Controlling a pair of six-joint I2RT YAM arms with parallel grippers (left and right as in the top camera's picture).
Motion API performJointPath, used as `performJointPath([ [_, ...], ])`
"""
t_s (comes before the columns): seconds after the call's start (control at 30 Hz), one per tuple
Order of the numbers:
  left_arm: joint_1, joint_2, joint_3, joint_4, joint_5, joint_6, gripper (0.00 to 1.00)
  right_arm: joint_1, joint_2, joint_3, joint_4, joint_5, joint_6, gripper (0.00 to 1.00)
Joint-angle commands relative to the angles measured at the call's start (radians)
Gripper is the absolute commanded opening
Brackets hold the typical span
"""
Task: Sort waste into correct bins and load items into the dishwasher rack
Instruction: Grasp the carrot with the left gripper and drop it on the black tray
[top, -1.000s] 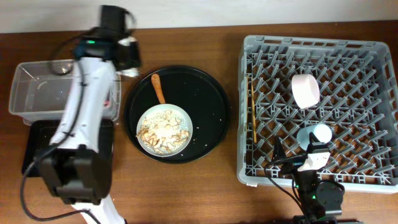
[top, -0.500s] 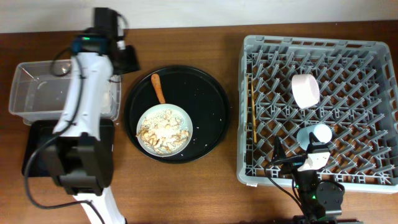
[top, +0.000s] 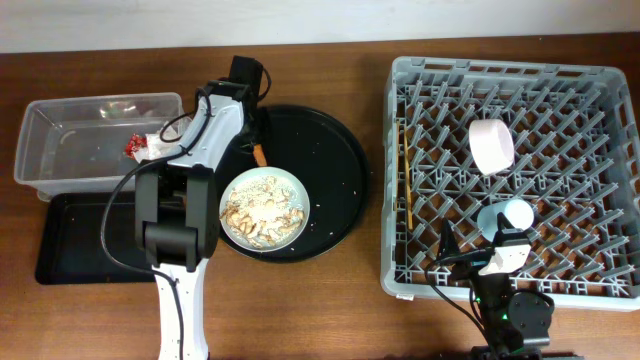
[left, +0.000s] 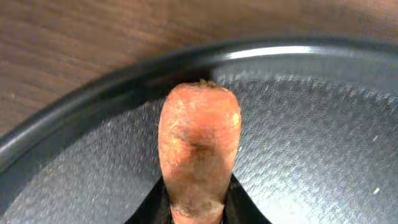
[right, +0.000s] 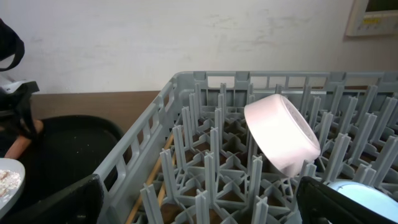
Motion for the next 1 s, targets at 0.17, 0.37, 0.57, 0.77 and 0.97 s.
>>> performJointPath([
  [0.17,0.058,-0.177,0.212,-0.141,-0.018,0.082,0.10,-0.005,-0.006,-0.007,-0.002,-0.012,-0.007,0.98],
  [0.37,0.073,-0.423,0.221,-0.571,-0.238,0.106,0.10,-0.005,-0.006,-0.007,-0.002,-0.012,-0.007,0.98],
  [0.57,0.296,-0.462,0.166,-0.831,-0.229,0.042,0.01,-0.005,-0.006,-0.007,-0.002,-0.012,-0.007,0.98],
  [0.77,0.566,-0.743,-0.412,-0.531,-0.125,-0.101,0.01,-0.005,-0.006,-0.007,-0.002,-0.012,-0.007,0.98],
  [0.97,0.708,-0.787,-0.860,-0.018,0.071,-0.101,0.61,-0.006,-0.006,-0.007,-0.002,-0.012,-0.007,0.98],
])
